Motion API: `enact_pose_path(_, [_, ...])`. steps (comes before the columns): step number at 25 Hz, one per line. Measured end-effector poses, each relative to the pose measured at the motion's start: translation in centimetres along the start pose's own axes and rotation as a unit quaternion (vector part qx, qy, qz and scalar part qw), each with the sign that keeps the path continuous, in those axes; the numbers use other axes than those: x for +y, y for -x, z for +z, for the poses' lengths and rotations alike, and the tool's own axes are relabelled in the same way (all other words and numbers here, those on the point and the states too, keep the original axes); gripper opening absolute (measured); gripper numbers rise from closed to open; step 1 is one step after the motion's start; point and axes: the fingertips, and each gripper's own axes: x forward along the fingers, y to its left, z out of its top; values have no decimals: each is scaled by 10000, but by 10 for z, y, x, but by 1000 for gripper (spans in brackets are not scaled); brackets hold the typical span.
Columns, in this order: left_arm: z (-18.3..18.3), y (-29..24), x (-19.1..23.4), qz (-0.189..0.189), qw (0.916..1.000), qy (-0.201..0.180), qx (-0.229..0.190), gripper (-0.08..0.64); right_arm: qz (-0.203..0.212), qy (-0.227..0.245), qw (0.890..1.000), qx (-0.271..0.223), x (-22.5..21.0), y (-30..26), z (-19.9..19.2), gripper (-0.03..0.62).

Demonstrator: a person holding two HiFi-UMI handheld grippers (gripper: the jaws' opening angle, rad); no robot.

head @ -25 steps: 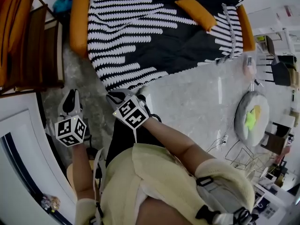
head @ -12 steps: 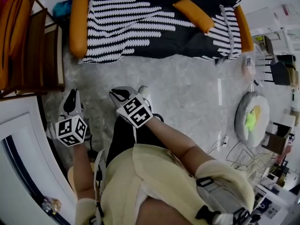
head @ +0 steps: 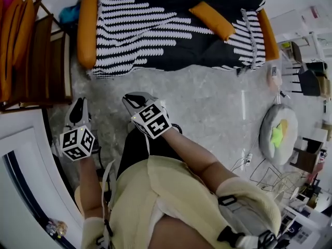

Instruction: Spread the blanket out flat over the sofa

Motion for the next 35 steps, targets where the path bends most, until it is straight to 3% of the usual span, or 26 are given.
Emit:
enact_pose_path(10, [29, 1, -14, 160, 9996, 172, -173, 66, -124, 43, 9995, -290, -42, 33, 35, 38])
enact_pose_path(26, [62, -10, -46, -137, 9998, 61, -142, 66, -583, -148, 9952, -773, -90, 89, 68, 37])
enact_pose_path(35, [73, -7, -53, -288, 9994, 69, -191, 64, -944, -312, 9880, -1186, -110, 124, 80, 5])
